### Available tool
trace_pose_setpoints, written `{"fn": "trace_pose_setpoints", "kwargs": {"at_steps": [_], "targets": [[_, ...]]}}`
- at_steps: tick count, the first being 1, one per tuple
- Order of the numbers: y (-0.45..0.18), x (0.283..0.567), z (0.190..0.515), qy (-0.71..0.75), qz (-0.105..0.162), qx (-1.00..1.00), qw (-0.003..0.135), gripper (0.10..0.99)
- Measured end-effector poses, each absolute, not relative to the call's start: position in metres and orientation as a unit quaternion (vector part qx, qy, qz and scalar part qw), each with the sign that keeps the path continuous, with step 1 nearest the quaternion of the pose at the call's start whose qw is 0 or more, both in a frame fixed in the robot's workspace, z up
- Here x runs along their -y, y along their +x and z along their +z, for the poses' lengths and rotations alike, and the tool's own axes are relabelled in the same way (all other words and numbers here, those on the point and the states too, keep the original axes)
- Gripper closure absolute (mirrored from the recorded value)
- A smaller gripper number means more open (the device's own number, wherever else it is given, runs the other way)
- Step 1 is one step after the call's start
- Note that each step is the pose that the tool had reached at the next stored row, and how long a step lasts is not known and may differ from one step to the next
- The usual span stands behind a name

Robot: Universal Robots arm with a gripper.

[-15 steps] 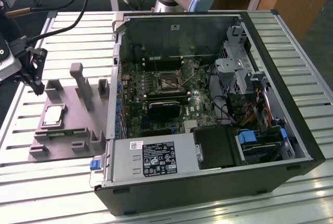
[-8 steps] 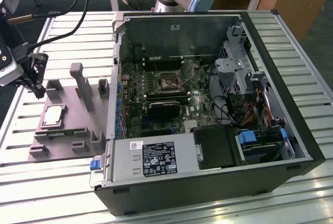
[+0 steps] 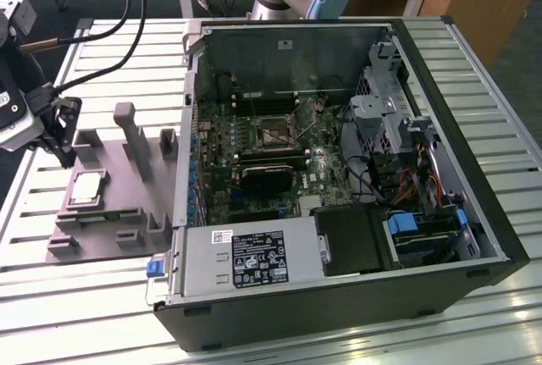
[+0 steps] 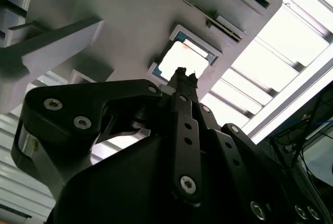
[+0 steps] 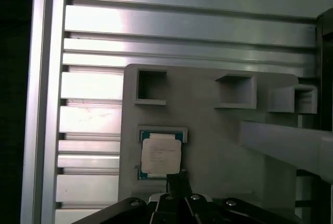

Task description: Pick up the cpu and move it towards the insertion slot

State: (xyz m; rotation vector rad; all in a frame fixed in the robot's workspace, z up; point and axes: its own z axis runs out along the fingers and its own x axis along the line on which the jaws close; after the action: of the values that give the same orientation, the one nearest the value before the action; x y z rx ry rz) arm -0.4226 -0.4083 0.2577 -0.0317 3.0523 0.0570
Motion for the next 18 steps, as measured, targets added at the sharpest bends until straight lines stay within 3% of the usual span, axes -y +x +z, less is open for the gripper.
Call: {"fn": "trace_pose_setpoints", "kwargs": {"at_steps": [18], "targets": [[-0.426, 0.408, 0.225, -0.010, 0.019, -0.999, 0.039, 0.984]]}}
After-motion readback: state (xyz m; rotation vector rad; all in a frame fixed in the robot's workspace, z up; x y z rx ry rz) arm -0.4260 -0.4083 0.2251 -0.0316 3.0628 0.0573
